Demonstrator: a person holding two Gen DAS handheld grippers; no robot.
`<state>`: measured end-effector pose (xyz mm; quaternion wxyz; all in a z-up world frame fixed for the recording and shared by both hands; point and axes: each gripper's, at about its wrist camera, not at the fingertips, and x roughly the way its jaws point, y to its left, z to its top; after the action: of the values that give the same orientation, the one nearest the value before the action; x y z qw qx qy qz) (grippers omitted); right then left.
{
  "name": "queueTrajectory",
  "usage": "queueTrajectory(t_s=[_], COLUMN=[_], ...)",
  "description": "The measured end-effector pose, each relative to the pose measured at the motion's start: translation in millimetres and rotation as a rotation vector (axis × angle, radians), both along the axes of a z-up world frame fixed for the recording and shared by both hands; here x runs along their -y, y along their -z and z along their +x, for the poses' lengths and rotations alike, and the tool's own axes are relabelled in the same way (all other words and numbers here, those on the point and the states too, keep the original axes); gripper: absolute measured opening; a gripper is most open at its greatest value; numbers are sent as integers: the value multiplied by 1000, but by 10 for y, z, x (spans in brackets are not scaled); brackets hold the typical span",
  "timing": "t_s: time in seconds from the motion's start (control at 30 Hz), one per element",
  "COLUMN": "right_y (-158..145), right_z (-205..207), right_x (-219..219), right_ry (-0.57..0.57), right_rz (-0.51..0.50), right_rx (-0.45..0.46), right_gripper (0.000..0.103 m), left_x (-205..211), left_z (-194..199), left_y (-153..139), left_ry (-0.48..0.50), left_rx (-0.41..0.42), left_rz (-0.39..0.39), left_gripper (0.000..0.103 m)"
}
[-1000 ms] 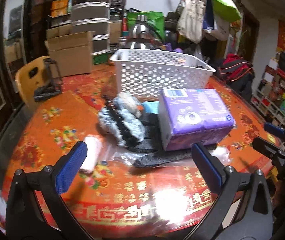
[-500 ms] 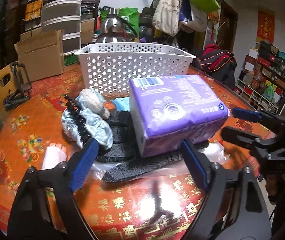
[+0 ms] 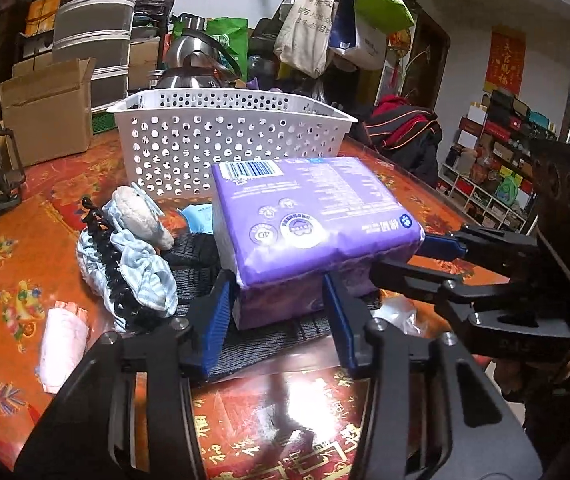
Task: Organize soft objects
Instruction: 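Reach the left tool to the purple tissue pack and close on it, then carry the purple tissue pack into the white basket and release it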
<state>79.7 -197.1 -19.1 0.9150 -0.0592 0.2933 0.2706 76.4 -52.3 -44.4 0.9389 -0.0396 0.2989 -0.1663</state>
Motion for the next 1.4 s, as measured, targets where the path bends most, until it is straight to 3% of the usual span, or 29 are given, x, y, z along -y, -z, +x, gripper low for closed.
queueTrajectory(t_s=[0.13, 0.3, 0.5, 0.7, 0.83, 0.93, 1.1, 1.4], right_y=[-13, -35, -178, -423, -763, -1086, -1481, -1623], right_z=[-4, -37, -112, -97, -37, 101, 507, 1479], right_x=[6, -26, -60, -71, -64, -83, -55, -69], right_ry=[5, 19, 19, 15, 20, 26, 36, 47], right_rz=[-5, -20, -8, -14, -21, -36, -19, 4], right_rx=[0, 14, 49, 94, 153, 205, 213, 90], right_gripper=[43, 42, 40, 40, 40, 40, 40, 40], left_x=[11, 84, 63, 41, 41, 15, -69, -80], left_z=[-29, -115, -232, -240, -190, -29, 444, 1528], left_y=[-22, -78, -307, -572, -884, -1166, -1631, -2013], left_ry=[-7, -26, -44, -58, -59, -58, -32, -62], left_rx=[-2, 24, 75, 106, 144, 161, 149, 62], left_rz=[-12, 26, 32, 43, 45, 35, -21, 2], left_gripper=[42, 42, 42, 42, 42, 42, 42, 43])
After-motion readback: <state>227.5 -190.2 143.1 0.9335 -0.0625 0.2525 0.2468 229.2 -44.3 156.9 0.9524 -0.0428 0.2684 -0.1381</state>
